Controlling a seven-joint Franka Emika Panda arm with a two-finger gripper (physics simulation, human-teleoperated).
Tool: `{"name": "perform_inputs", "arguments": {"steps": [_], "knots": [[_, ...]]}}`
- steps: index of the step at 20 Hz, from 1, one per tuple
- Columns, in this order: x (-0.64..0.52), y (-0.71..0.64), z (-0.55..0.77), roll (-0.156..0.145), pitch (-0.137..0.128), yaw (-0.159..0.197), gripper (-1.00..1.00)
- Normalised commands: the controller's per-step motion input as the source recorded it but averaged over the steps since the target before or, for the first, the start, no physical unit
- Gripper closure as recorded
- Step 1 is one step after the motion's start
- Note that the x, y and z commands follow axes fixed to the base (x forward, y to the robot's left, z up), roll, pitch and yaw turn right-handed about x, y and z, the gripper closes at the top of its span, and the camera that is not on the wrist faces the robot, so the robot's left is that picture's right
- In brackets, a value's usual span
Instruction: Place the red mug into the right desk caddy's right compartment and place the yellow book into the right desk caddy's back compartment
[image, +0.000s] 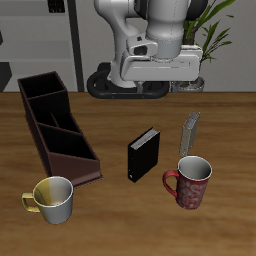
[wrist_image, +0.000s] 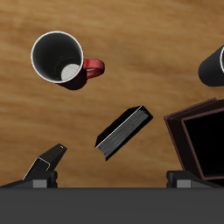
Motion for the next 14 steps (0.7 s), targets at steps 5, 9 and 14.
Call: {"name": "perform_inputs", "arguments": {"steps": [5,9,14], "knots": [[0.42,0.68,-0.15,-0.003,0.019,0.011,-1.0],[0.26,0.54,-0.05,0.028,0.01,-0.021,-1.0],[0.27,0.43,-0.01,0.009,-0.022,0.01,-1.0]]}}
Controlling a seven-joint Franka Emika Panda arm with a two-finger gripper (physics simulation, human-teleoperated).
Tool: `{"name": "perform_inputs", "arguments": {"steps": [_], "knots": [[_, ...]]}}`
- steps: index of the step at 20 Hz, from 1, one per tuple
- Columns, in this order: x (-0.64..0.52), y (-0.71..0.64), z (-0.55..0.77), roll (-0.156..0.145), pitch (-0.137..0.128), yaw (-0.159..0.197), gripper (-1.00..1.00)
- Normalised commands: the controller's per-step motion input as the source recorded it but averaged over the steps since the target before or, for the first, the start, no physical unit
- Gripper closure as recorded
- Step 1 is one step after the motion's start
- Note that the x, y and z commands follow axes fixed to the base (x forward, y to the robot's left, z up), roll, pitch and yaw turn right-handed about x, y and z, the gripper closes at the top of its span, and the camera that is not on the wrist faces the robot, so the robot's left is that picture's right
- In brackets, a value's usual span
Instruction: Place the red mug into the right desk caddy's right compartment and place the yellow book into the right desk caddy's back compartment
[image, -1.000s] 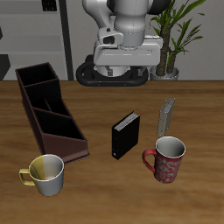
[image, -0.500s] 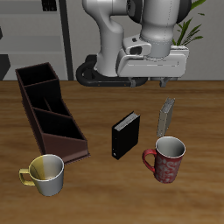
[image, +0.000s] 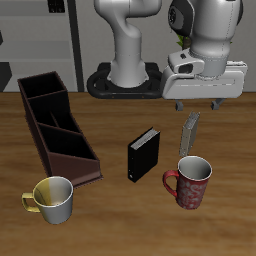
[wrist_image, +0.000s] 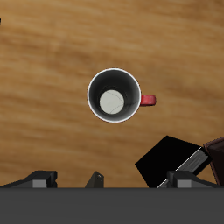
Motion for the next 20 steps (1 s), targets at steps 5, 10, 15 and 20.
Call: {"name": "perform_inputs", "arguments": {"steps": [5,10,15,20], "knots": [[0.24,0.1,0.0,-0.011,-0.02,-0.004,-1.0],[0.34,0.03,-0.18,0.002,-0.012,-0.017,-1.0],[0.29,0.04,-0.22,0.06,-0.005,-0.004,-1.0],[0.15,0.0,-0.2,-0.008,-0.001,-0.023,-1.0]]}}
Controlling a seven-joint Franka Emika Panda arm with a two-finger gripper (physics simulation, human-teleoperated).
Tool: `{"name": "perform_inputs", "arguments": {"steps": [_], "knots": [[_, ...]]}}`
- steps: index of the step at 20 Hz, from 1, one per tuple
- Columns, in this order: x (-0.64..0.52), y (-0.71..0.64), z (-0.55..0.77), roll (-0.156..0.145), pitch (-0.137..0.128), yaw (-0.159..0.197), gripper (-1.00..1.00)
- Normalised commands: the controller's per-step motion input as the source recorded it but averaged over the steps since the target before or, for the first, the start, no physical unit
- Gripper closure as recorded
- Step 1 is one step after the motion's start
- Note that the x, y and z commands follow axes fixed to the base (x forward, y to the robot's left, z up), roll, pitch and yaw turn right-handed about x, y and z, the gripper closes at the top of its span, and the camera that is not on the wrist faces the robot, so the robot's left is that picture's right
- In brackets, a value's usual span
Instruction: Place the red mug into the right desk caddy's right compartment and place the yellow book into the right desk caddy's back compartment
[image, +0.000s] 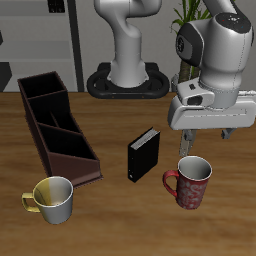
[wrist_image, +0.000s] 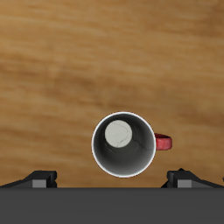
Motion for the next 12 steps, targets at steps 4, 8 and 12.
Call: {"name": "perform_inputs", "arguments": {"steps": [4,8,12], "knots": [[0.07,0.06,-0.21,0.011,-0.004,-0.043,-1.0],[-0.05,0.18,-0.28,0.019,-0.031,-0.043,-1.0],[0.04,0.07,-0.15,0.011,-0.011,-0.054,-1.0]]}}
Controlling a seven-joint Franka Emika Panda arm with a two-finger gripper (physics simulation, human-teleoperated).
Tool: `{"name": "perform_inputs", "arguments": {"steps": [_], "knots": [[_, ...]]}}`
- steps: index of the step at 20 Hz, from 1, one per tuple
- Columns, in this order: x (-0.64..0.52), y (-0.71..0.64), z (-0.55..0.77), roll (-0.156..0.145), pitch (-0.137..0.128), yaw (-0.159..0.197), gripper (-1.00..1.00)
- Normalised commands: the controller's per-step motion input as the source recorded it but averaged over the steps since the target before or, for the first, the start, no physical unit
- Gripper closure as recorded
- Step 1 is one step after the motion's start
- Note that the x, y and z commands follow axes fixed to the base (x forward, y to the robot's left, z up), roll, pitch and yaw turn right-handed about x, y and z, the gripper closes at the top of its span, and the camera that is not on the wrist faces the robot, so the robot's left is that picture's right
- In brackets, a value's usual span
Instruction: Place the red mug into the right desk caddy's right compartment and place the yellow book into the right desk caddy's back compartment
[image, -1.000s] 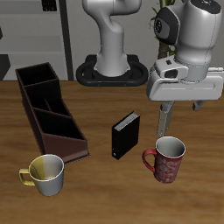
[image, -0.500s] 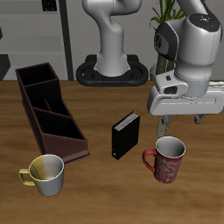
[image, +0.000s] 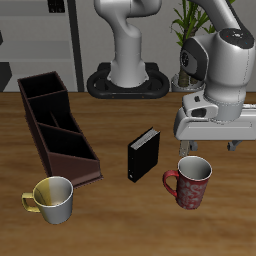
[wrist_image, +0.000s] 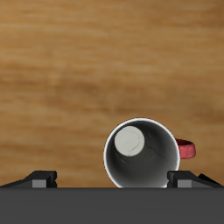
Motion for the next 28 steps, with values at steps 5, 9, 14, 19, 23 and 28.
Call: {"name": "perform_inputs", "arguments": {"steps": [5,9,14,19,23,28], "knots": [[0.04,0.05,-0.19,-0.002,-0.011,-0.071,-1.0],[0.08,-0.01,-0.16,-0.004,0.021,-0.034,-1.0],[0.06,0.05,-0.21,0.003,0.022,-0.034,-1.0],[0.07,0.1,-0.18,0.011,0.019,-0.045,-1.0],[0.06,0.04,-0.16,0.008,0.027,-0.045,-1.0],[0.07,-0.13,-0.14,-0.018,0.021,-0.108,-1.0]]}}
